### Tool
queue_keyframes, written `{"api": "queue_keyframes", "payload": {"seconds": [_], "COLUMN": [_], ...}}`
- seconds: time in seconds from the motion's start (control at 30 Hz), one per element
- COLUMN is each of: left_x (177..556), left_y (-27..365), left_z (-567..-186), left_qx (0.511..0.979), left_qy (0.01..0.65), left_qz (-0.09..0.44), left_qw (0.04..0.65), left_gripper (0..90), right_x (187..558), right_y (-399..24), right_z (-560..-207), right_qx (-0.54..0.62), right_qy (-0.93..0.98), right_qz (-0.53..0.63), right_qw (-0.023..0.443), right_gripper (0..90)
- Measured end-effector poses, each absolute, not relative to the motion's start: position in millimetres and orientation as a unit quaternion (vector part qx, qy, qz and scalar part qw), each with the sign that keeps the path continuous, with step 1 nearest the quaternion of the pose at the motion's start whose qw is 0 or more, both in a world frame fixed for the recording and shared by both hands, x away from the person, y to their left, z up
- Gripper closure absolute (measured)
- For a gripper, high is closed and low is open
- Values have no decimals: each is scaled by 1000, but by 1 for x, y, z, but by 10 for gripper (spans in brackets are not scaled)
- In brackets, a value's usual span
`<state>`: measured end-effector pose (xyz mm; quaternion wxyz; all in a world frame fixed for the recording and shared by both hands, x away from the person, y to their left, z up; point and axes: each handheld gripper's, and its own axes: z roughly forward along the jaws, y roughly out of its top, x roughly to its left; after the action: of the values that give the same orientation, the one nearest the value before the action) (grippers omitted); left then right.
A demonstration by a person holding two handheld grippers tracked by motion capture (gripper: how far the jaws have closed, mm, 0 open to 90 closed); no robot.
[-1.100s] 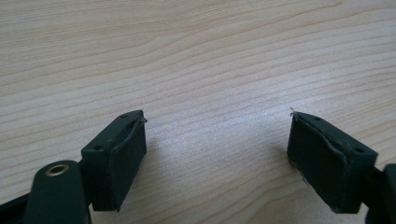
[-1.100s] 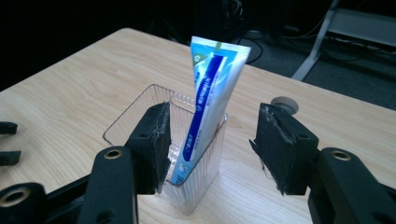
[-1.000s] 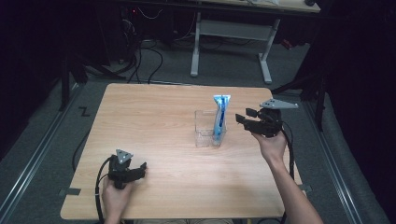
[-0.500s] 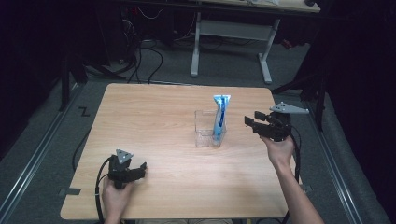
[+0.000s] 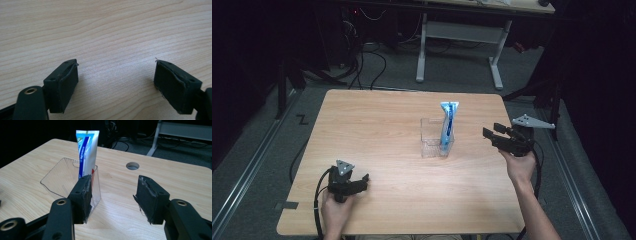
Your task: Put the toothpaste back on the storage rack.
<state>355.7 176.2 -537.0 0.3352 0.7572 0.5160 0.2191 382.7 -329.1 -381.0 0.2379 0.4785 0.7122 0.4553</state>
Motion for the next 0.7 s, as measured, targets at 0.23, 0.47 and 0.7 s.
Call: {"api": "queue_keyframes", "payload": {"seconds": [0.23, 0.47, 0.7], "left_x": [356, 356, 356], "left_y": [176, 176, 176], "left_z": [-537, -537, -537], "left_qx": [757, 757, 757], "left_qy": [516, 516, 516], "left_qz": [219, 219, 219], "left_qw": [335, 335, 335], "left_gripper": [199, 199, 199], "right_x": [377, 372, 367], "right_y": [-338, -344, -349], "right_z": [-386, -391, -395], "right_qx": [486, 492, 496], "right_qy": [706, 702, 700], "right_qz": [455, 455, 454], "right_qw": [240, 240, 241], "right_gripper": [461, 461, 461]}}
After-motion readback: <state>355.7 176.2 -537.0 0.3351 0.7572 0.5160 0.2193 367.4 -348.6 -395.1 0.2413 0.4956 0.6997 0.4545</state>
